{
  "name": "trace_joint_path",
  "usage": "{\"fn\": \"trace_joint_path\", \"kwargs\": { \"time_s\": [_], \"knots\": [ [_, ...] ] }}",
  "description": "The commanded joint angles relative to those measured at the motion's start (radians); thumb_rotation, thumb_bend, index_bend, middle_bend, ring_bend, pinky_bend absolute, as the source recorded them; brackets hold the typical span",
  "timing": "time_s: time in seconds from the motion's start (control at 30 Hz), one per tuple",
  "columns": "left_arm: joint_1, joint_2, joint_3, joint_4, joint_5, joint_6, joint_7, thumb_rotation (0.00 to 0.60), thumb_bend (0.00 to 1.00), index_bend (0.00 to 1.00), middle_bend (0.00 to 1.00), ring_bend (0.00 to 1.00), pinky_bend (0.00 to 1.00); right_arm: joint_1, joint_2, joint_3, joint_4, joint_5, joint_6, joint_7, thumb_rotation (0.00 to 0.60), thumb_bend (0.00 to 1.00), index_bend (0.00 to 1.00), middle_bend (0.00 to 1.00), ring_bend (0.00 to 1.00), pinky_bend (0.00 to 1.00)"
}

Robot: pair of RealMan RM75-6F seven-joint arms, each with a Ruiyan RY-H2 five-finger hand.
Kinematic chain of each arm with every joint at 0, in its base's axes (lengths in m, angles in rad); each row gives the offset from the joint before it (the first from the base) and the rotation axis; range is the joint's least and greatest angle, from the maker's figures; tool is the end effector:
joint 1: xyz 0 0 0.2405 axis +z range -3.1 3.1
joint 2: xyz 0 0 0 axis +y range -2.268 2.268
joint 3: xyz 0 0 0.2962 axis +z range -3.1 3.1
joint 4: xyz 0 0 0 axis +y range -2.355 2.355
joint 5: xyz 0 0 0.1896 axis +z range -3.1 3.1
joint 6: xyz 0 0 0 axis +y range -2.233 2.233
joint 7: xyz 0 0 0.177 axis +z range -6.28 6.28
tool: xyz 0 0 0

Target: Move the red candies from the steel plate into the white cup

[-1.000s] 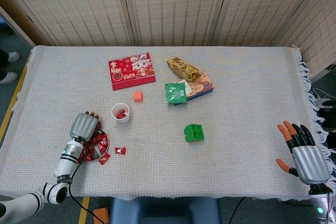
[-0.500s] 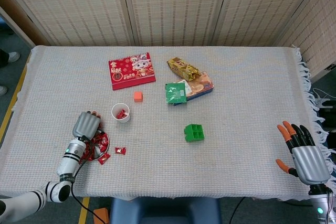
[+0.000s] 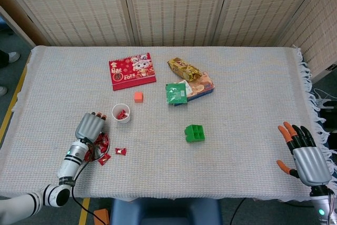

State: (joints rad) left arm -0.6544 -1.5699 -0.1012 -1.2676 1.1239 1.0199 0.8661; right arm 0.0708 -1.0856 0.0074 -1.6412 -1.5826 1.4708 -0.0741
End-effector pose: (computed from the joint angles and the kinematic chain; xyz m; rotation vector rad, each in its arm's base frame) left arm -0.2537 0.3970 0.0060 -1.8700 -0.3548 -0.3797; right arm -0.3296 -0.2014 0.1893 1.5049 -0.8571 0.8441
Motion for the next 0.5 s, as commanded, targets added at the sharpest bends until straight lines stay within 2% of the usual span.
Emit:
{"fn": "trace_joint_path", "kwargs": {
  "time_s": [0.03, 0.13, 0.27, 0.37, 0.5],
  "knots": [
    [0.015, 0.049, 0.015, -0.077, 0.015, 0.014, -0.031, 0.6, 0.4, 0.31, 0.36, 0.46, 0.97, -0.001, 0.0, -0.001, 0.0, -0.003, 0.002, 0.001, 0.6, 0.13, 0.0, 0.0, 0.0, 0.0],
    [0.041, 0.09, 0.04, -0.149, 0.044, 0.04, -0.066, 0.6, 0.4, 0.29, 0.34, 0.46, 0.97, -0.001, 0.002, -0.005, 0.0, -0.009, 0.002, 0.003, 0.6, 0.13, 0.0, 0.0, 0.0, 0.0],
    [0.111, 0.152, 0.118, -0.244, 0.152, 0.117, -0.156, 0.6, 0.4, 0.28, 0.33, 0.47, 0.97, -0.003, 0.004, -0.006, 0.0, -0.013, 0.007, 0.009, 0.6, 0.13, 0.0, 0.0, 0.0, 0.0],
    [0.162, 0.174, 0.181, -0.261, 0.23, 0.17, -0.198, 0.6, 0.4, 0.27, 0.33, 0.48, 0.97, -0.003, 0.006, -0.009, -0.001, -0.018, 0.007, 0.012, 0.6, 0.13, 0.0, 0.0, 0.0, 0.0],
    [0.217, 0.175, 0.223, -0.241, 0.284, 0.23, -0.225, 0.6, 0.4, 0.26, 0.32, 0.49, 0.97, -0.002, 0.008, -0.012, -0.003, -0.028, 0.007, 0.016, 0.6, 0.13, 0.0, 0.0, 0.0, 0.0]
  ]
}}
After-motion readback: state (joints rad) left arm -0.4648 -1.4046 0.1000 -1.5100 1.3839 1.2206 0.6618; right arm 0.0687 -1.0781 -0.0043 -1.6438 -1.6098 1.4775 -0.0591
